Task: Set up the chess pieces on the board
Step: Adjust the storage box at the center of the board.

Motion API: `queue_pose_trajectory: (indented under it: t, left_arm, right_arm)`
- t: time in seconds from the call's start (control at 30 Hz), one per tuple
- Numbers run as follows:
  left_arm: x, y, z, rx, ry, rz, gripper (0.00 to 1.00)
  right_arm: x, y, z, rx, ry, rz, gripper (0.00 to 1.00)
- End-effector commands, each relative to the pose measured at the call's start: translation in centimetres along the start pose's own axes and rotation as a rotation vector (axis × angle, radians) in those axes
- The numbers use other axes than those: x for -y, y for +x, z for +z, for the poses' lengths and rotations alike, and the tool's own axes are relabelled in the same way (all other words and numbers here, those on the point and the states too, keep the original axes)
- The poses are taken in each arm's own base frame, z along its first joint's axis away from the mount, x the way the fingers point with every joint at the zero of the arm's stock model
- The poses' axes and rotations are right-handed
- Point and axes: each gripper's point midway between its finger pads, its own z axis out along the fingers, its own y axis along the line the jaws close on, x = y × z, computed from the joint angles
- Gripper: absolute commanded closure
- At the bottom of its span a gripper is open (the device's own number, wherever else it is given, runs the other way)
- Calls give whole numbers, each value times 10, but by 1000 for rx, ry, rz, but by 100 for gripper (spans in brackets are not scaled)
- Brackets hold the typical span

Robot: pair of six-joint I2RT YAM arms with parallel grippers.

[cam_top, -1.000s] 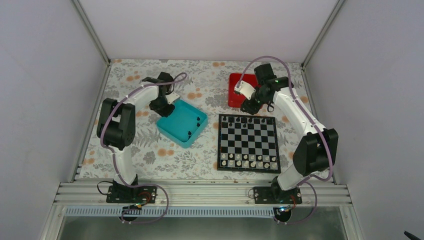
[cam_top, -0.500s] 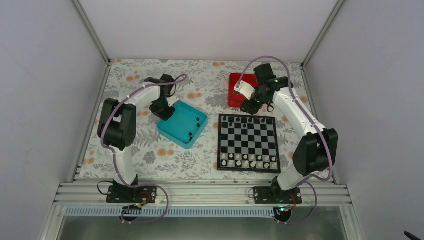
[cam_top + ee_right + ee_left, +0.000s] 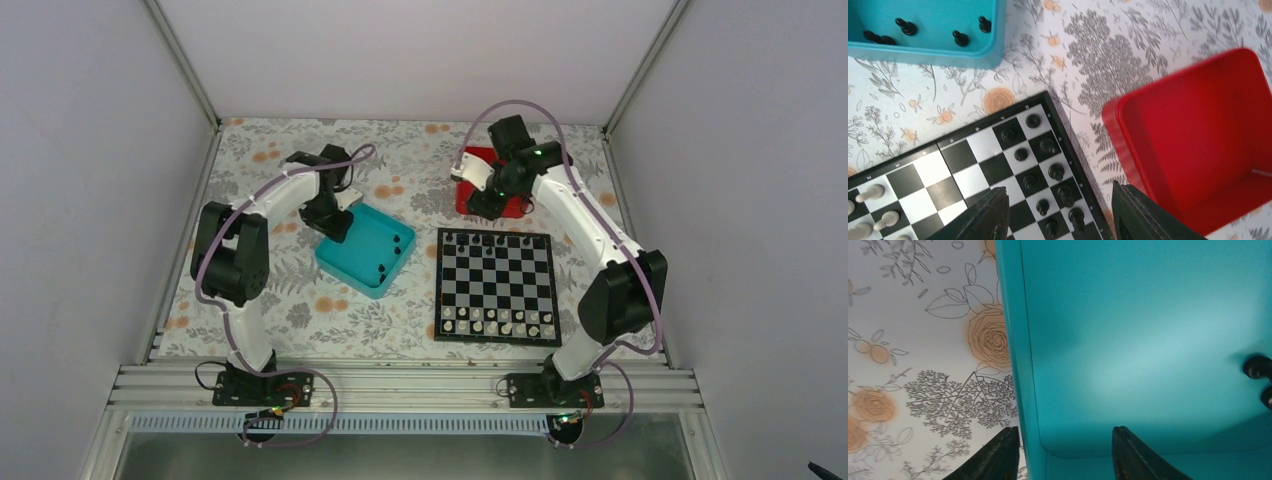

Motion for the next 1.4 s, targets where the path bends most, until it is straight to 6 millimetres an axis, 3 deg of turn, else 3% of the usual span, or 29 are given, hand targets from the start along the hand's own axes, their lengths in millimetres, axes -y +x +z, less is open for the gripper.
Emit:
queue_pose_trajectory:
  t: [0.0,0.17,0.3,0.4,0.5,0.63,0.83,1.13,1.37]
  left_arm:
    - [-5,-7,-35,77,-39,21,50]
    - [-28,-18,-80,181,-90,30,41]
    - [-56,-6,-86,192,-118,-3,42]
    - [-85,11,-76,183,-171,-54,69]
    - [-104,29,-53,141,-183,-85,93]
    - [-92,36,-31,132,-82,-71,98]
    - [-77,35,-14,132,6,-64,98]
    - [-56,46,7,102,109,-55,98]
    - [-38,48,14,103,176,-41,98]
  right_arm:
    - [-13,-20,9,-25,-21,-64,46]
    - [-38,-47,25,-39,-51,-144,46]
    - [-68,-64,43,-55,-109,-204,48]
    - [-94,-70,58,-81,-153,-247,54]
    - [-107,-72,68,-100,-175,-261,63]
    - [-117,-65,79,-139,-213,-252,79]
    - [-126,-50,105,-202,-230,-250,89]
    - [-128,-36,136,-282,-251,-227,92]
    - [-123,-36,147,-288,-237,-209,92]
